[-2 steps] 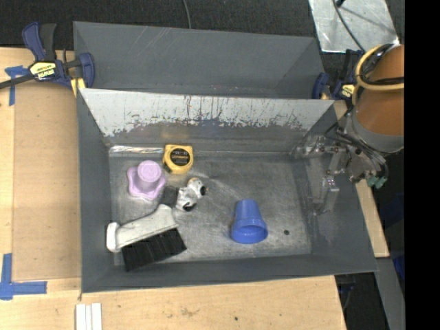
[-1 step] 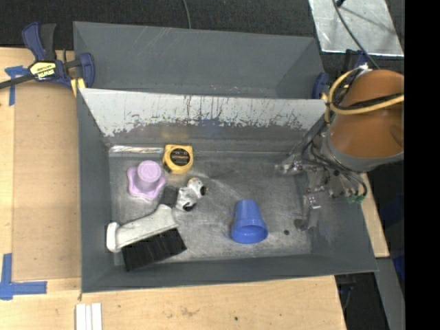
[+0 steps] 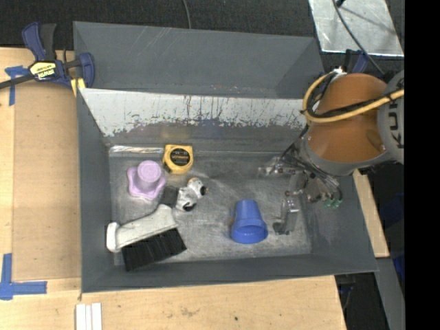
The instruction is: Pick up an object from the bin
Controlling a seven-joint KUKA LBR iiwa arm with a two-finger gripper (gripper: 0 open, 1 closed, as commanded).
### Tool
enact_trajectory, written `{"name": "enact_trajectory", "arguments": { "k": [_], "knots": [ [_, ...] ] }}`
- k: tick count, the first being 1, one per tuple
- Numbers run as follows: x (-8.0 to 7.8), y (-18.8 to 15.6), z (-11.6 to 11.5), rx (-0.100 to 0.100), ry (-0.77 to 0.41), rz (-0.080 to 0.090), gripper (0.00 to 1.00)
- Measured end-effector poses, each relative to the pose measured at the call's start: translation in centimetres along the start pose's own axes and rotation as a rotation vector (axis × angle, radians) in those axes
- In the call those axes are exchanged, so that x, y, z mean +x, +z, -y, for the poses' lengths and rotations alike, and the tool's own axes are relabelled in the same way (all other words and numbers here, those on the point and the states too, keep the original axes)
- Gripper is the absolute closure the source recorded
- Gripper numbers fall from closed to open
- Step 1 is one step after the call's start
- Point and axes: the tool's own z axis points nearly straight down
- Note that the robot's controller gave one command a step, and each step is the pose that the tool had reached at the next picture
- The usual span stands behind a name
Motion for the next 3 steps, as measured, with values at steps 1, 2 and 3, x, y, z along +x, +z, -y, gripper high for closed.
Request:
{"name": "enact_trajectory", "arguments": {
  "k": [1,2,3],
  "knots": [
    [1.2,0.3,-2.9,0.001,-0.128,0.001,0.0],
    [2.3,6.6,-3.9,0.002,-0.284,0.006,0.0],
    [3.5,8.1,-4.9,-0.002,0.214,0.015,1.0]
  ]
}}
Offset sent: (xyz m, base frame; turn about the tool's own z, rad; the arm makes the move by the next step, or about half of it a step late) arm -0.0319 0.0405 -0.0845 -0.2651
